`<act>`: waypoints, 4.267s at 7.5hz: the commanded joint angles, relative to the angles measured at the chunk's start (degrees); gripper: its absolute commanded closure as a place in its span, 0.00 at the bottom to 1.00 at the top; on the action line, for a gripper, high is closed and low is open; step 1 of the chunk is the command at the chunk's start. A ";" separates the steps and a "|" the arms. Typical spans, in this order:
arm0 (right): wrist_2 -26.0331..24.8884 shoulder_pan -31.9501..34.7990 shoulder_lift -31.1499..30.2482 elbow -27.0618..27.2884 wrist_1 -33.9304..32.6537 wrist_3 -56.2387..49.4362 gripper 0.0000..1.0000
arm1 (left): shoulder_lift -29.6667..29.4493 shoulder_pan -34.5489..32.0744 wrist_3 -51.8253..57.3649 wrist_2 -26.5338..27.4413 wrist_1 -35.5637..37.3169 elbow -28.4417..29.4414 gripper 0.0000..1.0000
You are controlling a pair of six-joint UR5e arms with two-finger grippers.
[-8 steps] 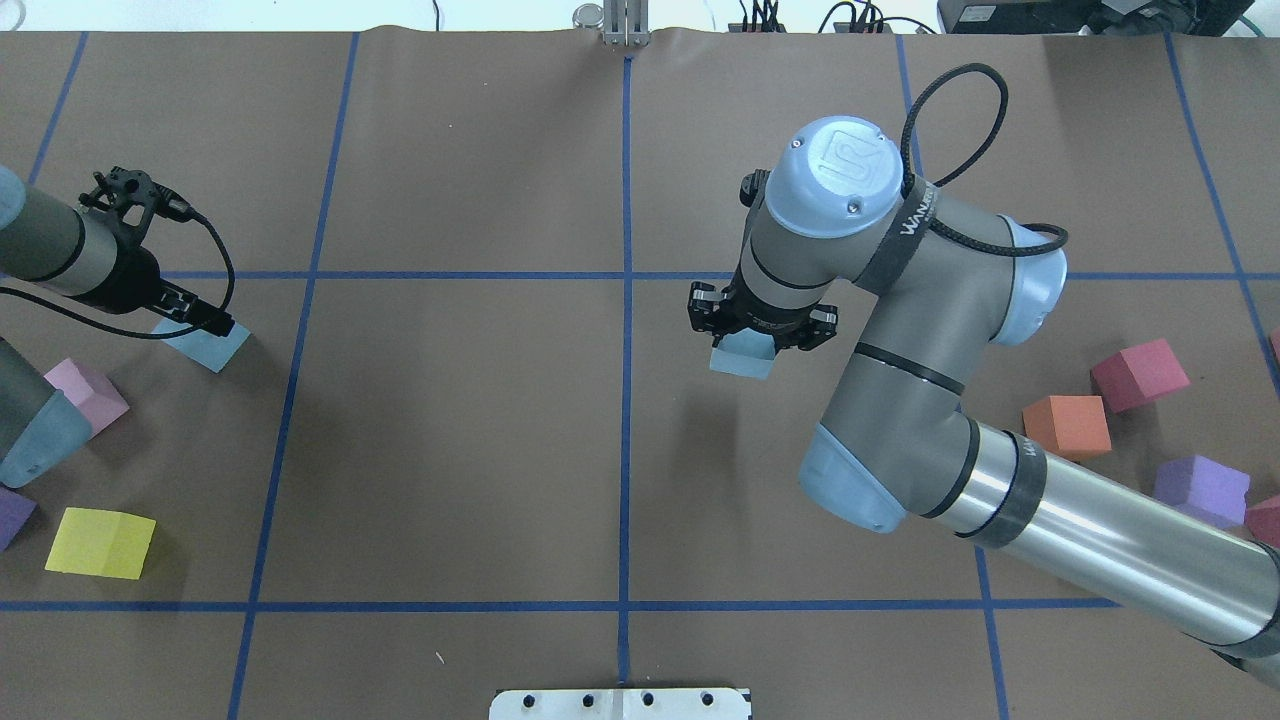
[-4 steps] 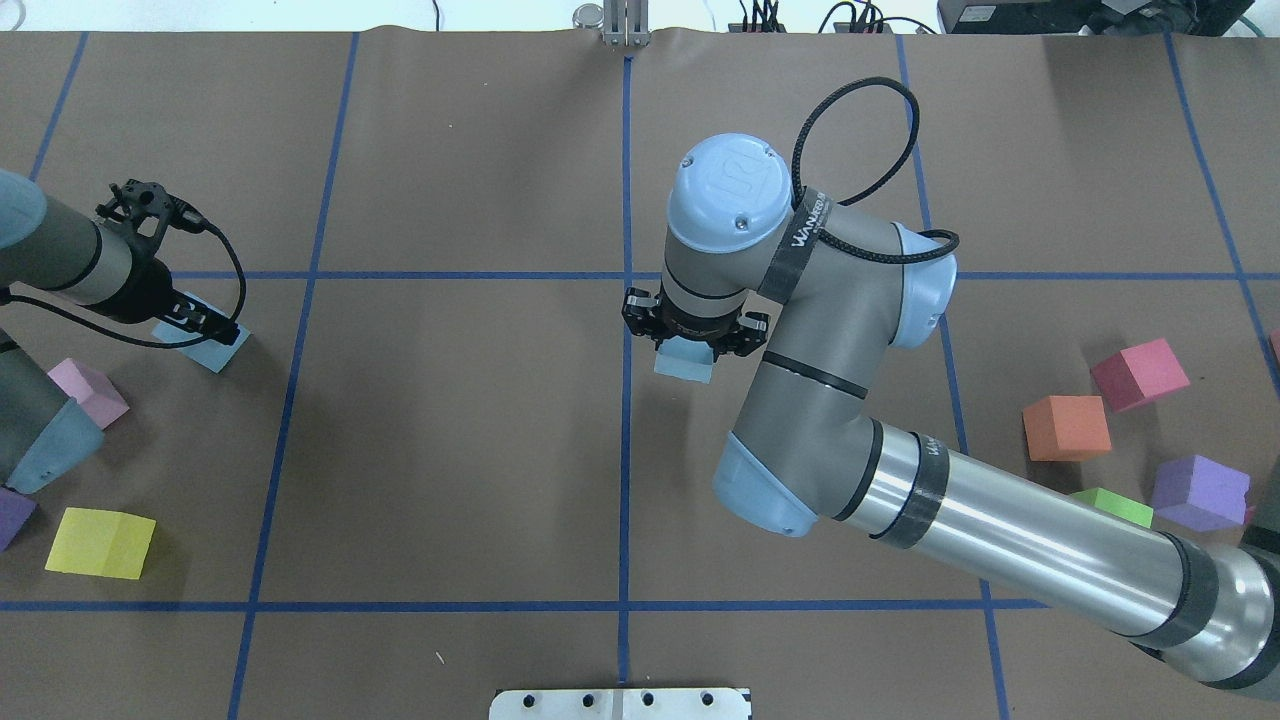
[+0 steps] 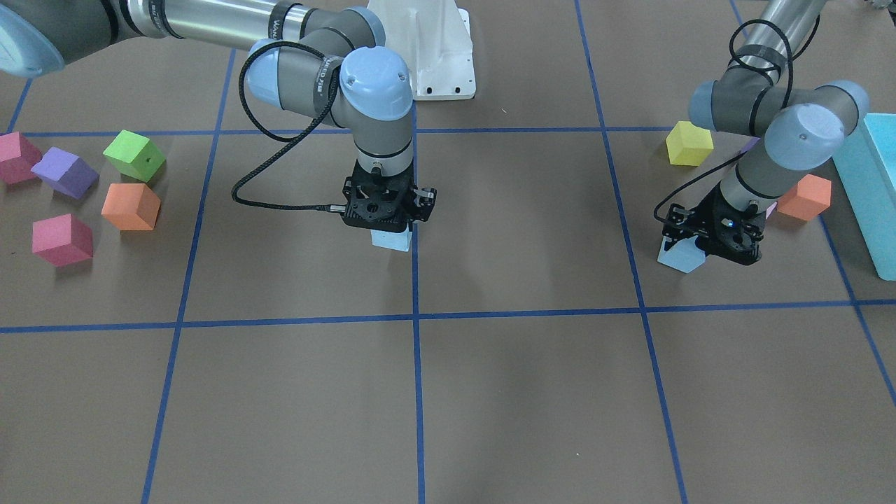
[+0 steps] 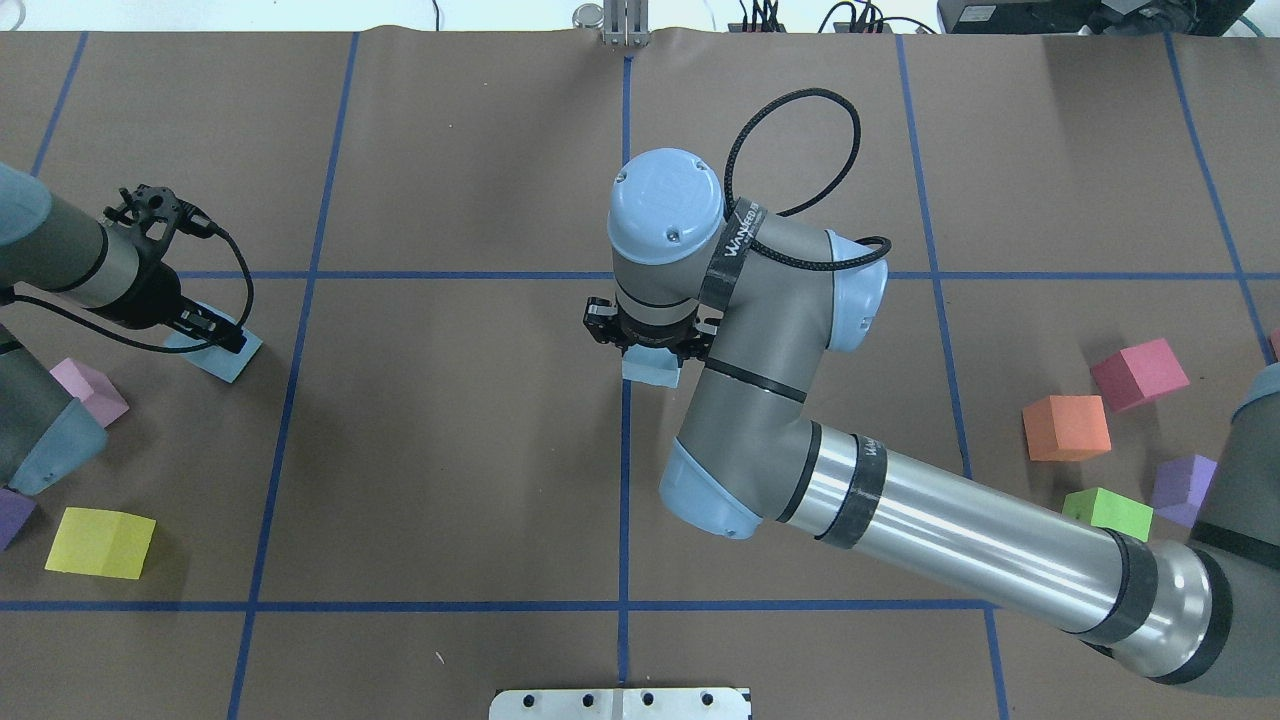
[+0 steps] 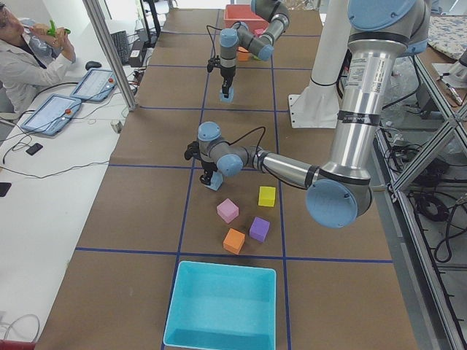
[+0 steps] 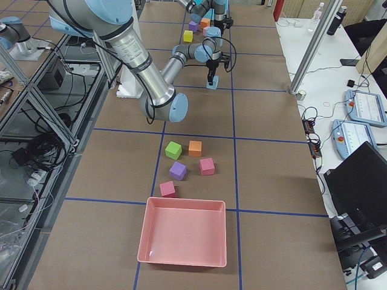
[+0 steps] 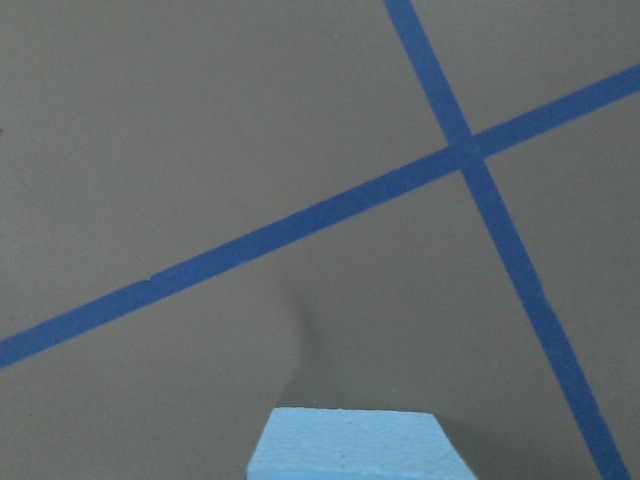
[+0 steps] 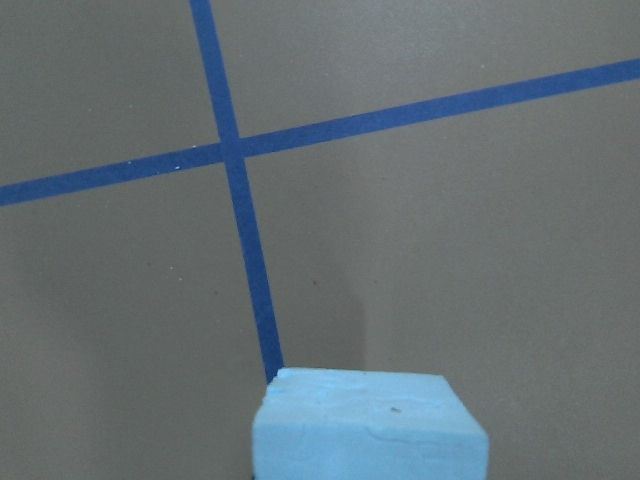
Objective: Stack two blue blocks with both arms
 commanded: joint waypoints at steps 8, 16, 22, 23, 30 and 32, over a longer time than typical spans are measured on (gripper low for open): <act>-1.57 -2.02 1.48 -6.03 5.88 -4.61 0.20 | -10.22 0.14 -18.90 -2.52 18.51 -9.21 0.40; 7.73 9.12 -11.33 7.49 7.38 -10.83 0.00 | -22.77 2.86 -29.37 -0.60 30.52 -9.12 0.40; 10.47 17.14 -20.32 9.88 7.38 -25.43 0.00 | -40.87 10.67 -35.52 7.83 34.15 2.72 0.38; 10.47 17.14 -20.40 9.88 7.38 -25.44 0.00 | -42.03 11.64 -35.27 8.55 34.15 4.31 0.38; 10.47 17.14 -20.93 9.79 7.55 -25.44 0.00 | -48.64 18.51 -36.85 14.97 33.63 11.44 0.38; 10.38 16.96 -20.84 9.88 7.55 -25.44 0.00 | -48.11 18.51 -36.76 14.97 33.36 11.71 0.38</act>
